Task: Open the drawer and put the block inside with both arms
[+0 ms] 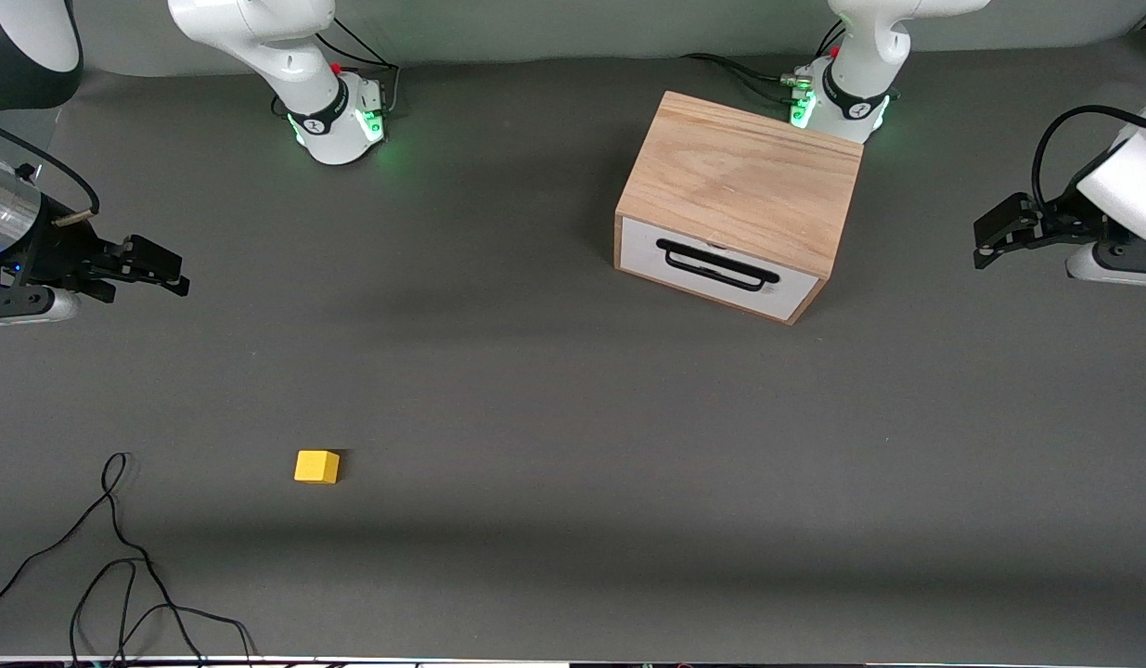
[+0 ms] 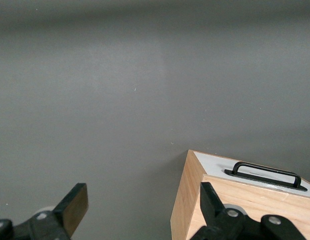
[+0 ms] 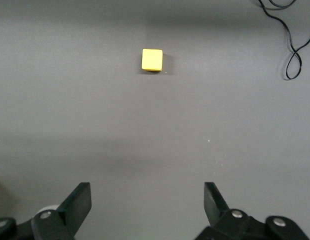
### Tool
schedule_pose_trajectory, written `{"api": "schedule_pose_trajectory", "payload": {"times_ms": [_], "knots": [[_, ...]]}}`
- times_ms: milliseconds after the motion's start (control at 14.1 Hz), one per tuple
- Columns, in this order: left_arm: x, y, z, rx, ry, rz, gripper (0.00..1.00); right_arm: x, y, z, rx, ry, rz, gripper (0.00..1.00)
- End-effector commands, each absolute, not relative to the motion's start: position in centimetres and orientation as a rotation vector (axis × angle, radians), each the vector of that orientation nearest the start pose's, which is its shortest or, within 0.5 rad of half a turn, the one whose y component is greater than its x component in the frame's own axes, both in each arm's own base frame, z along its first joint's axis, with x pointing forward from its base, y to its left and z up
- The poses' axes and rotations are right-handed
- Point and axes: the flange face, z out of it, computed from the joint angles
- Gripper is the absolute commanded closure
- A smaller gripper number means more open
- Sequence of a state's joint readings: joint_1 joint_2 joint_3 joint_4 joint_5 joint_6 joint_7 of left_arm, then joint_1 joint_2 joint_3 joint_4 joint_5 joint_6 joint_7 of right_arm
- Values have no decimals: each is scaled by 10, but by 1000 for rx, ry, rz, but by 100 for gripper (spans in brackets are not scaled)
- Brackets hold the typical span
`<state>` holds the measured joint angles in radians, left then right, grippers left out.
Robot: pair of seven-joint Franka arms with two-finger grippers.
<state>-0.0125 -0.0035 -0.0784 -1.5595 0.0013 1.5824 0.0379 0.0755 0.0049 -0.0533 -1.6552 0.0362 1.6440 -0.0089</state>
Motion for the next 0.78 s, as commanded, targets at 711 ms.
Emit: {"api": "schedule_pose_trajectory", "payload": {"times_ms": [711], "knots": [[545,-52,639,-3140,181,-58,0,581,18,567,-3105,-7,34,0]]}}
